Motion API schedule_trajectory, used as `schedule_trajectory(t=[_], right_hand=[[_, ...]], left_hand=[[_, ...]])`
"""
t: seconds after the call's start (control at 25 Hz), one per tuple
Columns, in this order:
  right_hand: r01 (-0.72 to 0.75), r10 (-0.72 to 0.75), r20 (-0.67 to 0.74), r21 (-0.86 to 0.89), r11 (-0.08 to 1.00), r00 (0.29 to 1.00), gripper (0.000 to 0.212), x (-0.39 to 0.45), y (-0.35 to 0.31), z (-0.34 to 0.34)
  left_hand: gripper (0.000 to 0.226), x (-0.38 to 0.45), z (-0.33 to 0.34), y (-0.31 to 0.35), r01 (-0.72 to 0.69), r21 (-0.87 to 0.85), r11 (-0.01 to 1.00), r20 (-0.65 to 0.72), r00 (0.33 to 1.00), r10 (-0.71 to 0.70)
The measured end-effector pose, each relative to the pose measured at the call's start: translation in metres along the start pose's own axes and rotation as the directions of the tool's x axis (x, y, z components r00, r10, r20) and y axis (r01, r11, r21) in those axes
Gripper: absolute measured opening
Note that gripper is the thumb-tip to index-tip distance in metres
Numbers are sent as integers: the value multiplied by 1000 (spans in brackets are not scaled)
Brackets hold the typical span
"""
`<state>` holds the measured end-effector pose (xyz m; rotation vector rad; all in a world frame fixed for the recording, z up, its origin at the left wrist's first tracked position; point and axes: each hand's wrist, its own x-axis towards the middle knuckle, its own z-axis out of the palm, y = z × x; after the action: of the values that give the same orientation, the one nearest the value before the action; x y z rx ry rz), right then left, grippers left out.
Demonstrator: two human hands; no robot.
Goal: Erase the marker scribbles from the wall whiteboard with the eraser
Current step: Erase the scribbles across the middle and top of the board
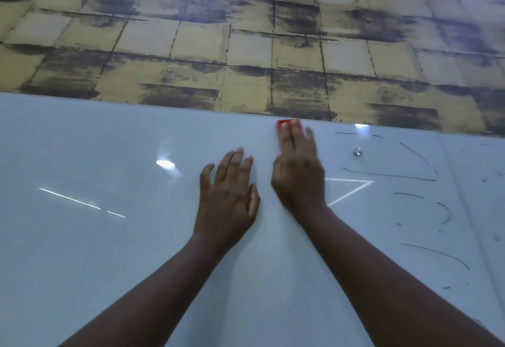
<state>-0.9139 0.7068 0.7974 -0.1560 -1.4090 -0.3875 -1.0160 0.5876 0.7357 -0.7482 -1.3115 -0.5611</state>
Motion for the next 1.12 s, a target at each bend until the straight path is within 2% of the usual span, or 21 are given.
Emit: schedule_trajectory(t=[0.08, 0.12, 0.28, 0.48, 0.6, 0.76, 0.96, 1.12], right_hand=[[174, -174, 55, 3, 985, 983, 62, -15, 8, -6], [211, -211, 62, 0, 977, 976, 61, -18, 18, -10], [50, -50, -2, -30, 998, 999, 60, -29, 70, -32], [204, -203, 22, -55, 977, 979, 59, -66, 113, -46], [185, -184, 22, -58, 981, 983, 59, -81, 147, -58], [184, -181, 37, -75, 980, 983, 60, -82, 188, -71], [-3, 3, -3, -84, 996, 1000, 56, -62, 235, -86], [-216, 214, -36, -53, 975, 976, 54, -45, 248, -88]], left_hand=[[61, 1, -1, 0, -17, 28, 999, -15, 1000, 18], [62, 1, -1, 0, -21, 50, 999, -22, 999, 22], [62, 11, 0, 11, -14, 79, 997, -45, 999, 17], [61, 28, 12, 69, -117, 58, 991, 25, 993, 116], [63, 36, 21, 98, -110, 38, 993, 31, 994, 109], [64, 34, 27, 101, -95, 9, 995, 3, 995, 95], [65, 31, 29, 102, -95, -6, 995, -12, 995, 95], [62, 31, 30, 101, -91, -6, 996, -20, 996, 91]])
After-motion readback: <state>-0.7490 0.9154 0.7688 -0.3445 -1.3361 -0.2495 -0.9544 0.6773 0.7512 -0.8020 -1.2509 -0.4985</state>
